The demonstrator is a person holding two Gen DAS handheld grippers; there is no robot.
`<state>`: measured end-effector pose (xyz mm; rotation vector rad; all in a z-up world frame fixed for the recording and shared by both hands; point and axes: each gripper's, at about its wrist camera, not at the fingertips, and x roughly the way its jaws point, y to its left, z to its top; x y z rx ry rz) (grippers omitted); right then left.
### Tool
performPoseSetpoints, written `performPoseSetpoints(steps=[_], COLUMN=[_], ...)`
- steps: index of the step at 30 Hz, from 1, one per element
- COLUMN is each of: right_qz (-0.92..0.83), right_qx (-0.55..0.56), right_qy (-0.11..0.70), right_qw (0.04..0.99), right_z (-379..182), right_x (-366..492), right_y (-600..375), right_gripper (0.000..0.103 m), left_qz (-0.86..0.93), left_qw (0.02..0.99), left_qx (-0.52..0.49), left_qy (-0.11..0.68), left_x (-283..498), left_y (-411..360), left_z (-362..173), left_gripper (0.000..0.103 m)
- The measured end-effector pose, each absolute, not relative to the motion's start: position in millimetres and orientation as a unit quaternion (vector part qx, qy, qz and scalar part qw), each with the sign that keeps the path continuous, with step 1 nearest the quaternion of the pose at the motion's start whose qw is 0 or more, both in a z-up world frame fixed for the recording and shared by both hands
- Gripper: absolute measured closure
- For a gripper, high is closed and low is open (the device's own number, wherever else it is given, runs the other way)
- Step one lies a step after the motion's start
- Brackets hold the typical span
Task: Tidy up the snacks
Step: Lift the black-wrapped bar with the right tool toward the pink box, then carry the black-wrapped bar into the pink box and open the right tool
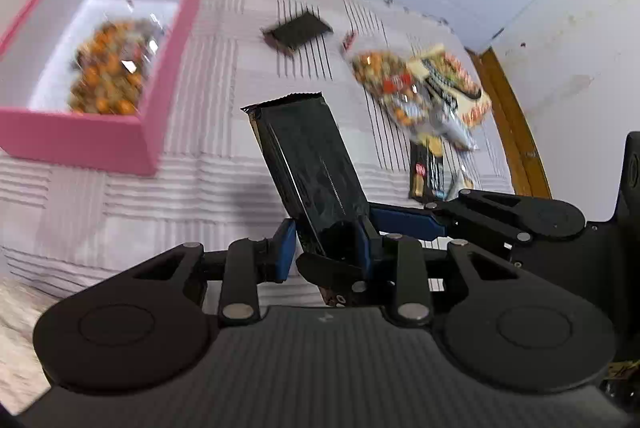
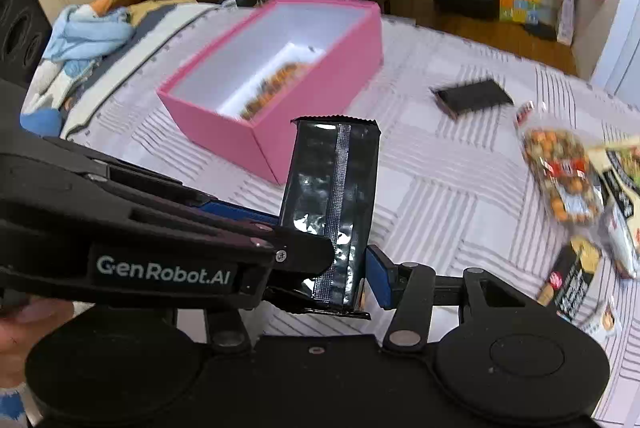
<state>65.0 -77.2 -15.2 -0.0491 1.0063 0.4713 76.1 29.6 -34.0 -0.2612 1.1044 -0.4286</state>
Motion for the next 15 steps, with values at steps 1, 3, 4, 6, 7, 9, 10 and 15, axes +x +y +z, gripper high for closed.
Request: performPoseSetpoints(steps=[1,3,4,6,7,9,10,15], right_qz=[0.225,0.227,0.228,0.229,0.229,0.223,0.224,0.238], right_qx=[-0.022,-0.017,-0.013,-0.003,0.003,0.006,0.007,0.021], right_qy=[0.471,0.464,0.461,0.455,0.449,0.442,0.44,0.442], right_qw=[0.852,0.856,0.858,0.86,0.864,0.869,0.869,0.865], right_z=[-10.7,-4.0,0.1,4.4,6.6,7.8,7.4,-1.0], right_x=[65.8,71.3,75.1,84.2,88.9,92.9,94.8,114.2], right_y=[-71.4,-62.2,-55.9,-44.1,-39.0,-29.0,-22.2,-0.2], right_gripper=[0.047,0.047,0.047,0.046,0.046,0.046,0.046,0.046], left_qz=[-0.199,-0.195,-0.193,-0.189,-0.188,-0.196,-0.197,-0.185], left_qw=[0.827,0.835,0.838,0.845,0.852,0.857,0.857,0.863], left_qx=[-0.121,-0.12,-0.121,-0.125,-0.125,-0.128,-0.127,-0.128], left_qy=[0.511,0.501,0.496,0.484,0.473,0.46,0.459,0.452], left_x=[75.5,77.1,78.7,83.8,85.9,91.9,93.8,103.7], left_y=[36.1,48.7,55.2,71.1,78.6,91.7,97.7,125.6], left_z=[-28.3,-19.0,-15.4,-8.7,-5.3,-3.3,-2.8,-5.3], left_gripper=[0.074,0.074,0.074,0.074,0.074,0.074,0.074,0.074])
